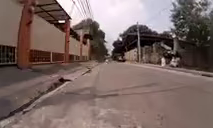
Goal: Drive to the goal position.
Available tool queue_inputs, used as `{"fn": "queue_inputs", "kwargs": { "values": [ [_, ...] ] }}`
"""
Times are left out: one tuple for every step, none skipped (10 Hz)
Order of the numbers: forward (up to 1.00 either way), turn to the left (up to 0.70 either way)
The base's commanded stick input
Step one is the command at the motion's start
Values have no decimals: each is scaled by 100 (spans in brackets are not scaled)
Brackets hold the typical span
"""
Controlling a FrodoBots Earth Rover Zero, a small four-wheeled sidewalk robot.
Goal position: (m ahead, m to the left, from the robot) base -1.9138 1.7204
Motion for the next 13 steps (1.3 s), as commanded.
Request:
{"fn": "queue_inputs", "kwargs": {
  "values": [
    [85, 0],
    [85, 0],
    [85, 0],
    [85, 0],
    [85, 0],
    [85, 0],
    [85, 0],
    [85, 0],
    [85, -3],
    [85, -10],
    [85, 0],
    [85, 0],
    [85, 0]
  ]
}}
